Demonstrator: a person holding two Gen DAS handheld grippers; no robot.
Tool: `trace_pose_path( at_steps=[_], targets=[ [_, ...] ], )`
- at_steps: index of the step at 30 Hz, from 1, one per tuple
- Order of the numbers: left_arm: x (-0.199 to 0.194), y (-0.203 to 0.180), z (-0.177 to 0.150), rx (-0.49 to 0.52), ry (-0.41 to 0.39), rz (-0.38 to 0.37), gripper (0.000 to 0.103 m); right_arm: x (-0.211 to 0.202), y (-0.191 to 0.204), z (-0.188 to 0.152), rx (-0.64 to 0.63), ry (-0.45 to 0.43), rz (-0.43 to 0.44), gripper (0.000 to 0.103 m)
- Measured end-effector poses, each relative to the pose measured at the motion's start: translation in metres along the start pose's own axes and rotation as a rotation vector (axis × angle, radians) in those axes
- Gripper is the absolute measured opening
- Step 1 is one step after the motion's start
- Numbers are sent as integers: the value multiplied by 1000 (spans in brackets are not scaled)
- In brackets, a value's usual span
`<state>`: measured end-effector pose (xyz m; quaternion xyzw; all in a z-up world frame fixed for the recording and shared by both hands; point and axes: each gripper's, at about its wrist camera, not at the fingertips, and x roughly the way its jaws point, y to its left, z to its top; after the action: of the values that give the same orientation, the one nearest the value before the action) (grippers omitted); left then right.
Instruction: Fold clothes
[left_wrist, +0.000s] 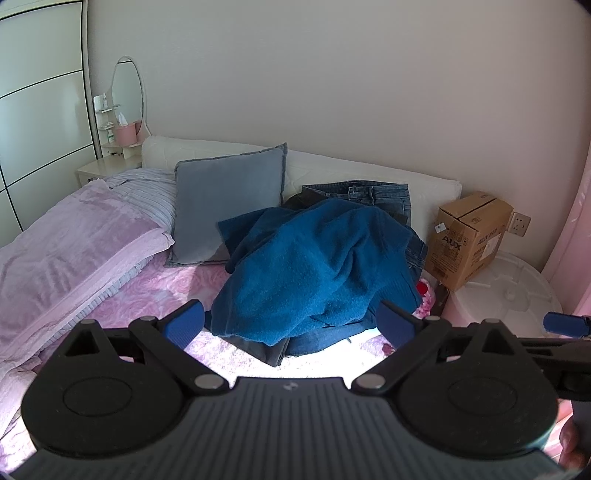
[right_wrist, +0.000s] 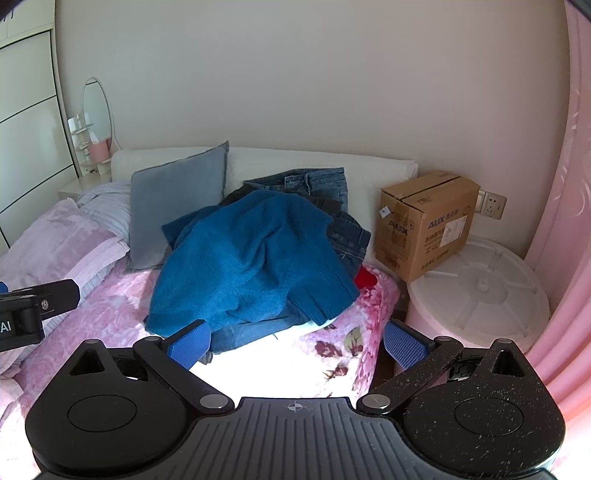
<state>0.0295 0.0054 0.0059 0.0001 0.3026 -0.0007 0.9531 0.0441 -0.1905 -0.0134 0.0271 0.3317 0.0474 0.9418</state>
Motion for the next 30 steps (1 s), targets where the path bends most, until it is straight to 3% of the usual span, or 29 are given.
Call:
trace_pose_path(
  at_steps=[16,30],
  targets=[
    [32,11,2,-11,41,7,98,30,-1,0,-21,42,46,103],
    [95,6,4,30,85,-16,97,74,-32,5,-15,24,91,102]
  ],
)
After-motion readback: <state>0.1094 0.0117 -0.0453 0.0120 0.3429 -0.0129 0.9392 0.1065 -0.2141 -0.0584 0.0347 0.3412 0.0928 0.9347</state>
